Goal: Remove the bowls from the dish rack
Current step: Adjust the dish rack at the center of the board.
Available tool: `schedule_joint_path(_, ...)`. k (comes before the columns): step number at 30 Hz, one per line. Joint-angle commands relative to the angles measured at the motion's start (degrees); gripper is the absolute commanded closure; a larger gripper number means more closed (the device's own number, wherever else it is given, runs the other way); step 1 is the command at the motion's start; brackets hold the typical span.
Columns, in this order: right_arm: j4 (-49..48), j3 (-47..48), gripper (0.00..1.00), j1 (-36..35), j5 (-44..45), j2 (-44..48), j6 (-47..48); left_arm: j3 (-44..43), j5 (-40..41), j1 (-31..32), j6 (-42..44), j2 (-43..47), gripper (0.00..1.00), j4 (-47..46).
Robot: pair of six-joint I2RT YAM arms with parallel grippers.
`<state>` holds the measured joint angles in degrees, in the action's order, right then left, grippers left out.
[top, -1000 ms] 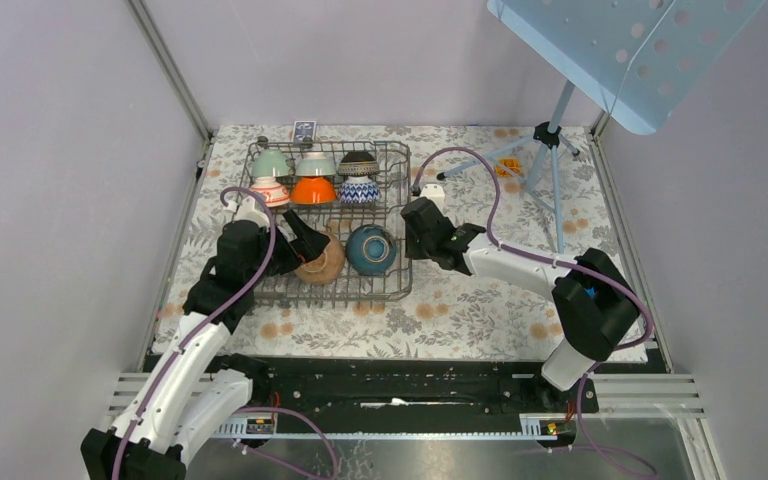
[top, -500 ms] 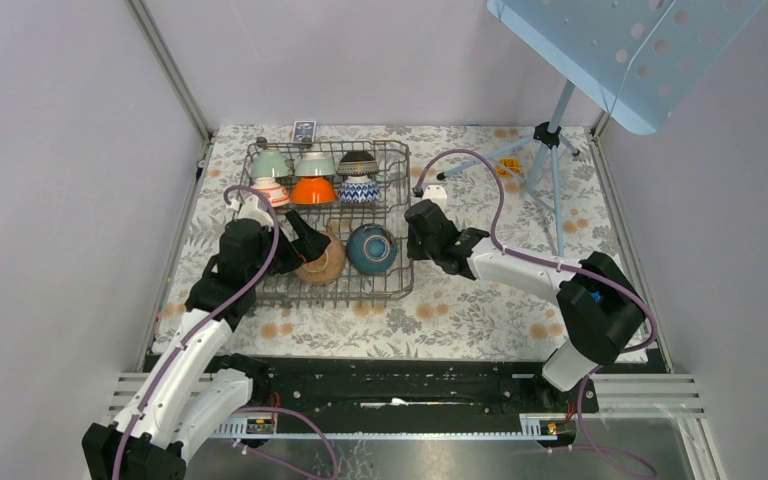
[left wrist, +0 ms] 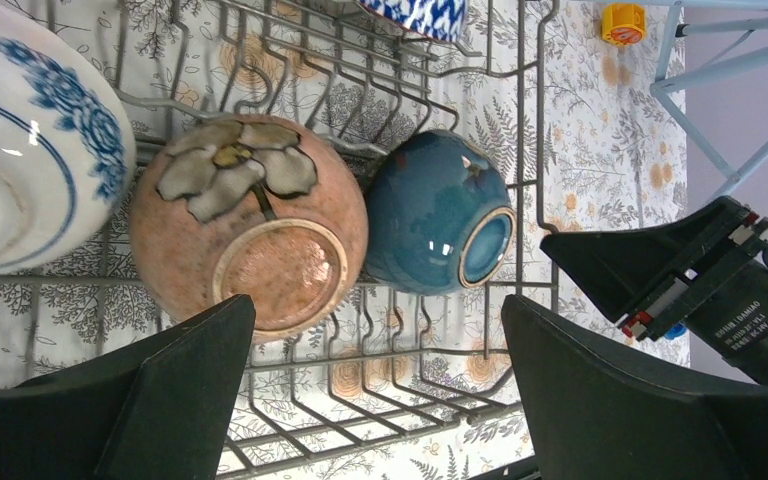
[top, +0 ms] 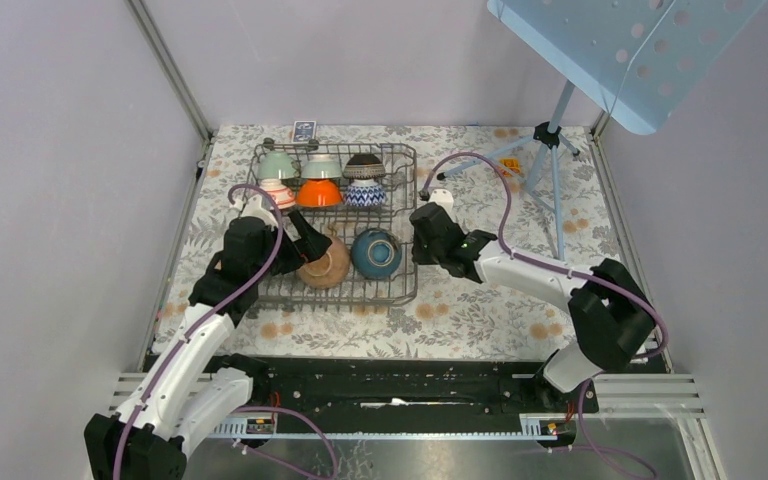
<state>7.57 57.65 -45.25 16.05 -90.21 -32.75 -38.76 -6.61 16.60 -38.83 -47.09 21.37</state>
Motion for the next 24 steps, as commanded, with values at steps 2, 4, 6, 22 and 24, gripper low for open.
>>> schedule_joint_path(2, 11.59, -2.81, 1.0, 0.96, 5.4, 6.47, 3.57, -2.33, 1.26, 0.06, 1.94, 0.22, 0.01, -0.82)
schedule_joint_path(4, 10.9, -4.39, 1.0, 1.01, 5.27, 7.93, 4.44, -2.69, 1.17, 0.01, 2.28, 0.01, 0.01, -0.48)
schedule_joint_path(6, 10.57, -5.31, 1.0, 1.03, 4.85, 8.75, 5.1, -2.72, 1.08, 0.05, 2.58, -0.15, 0.01, -0.35)
schedule_joint_path(22, 15.02, -0.9, 0.25, 1.13, -2.89, 13.06, 9.13, -5.79, -4.69, 0.01, 5.09, -1.11, 0.01, -0.03)
schedule_joint_path(24, 16.7, 0.73, 0.21, 1.13, -3.43, 14.22, 9.72, -6.59, -5.32, 0.07, 5.22, -1.11, 0.01, -0.05)
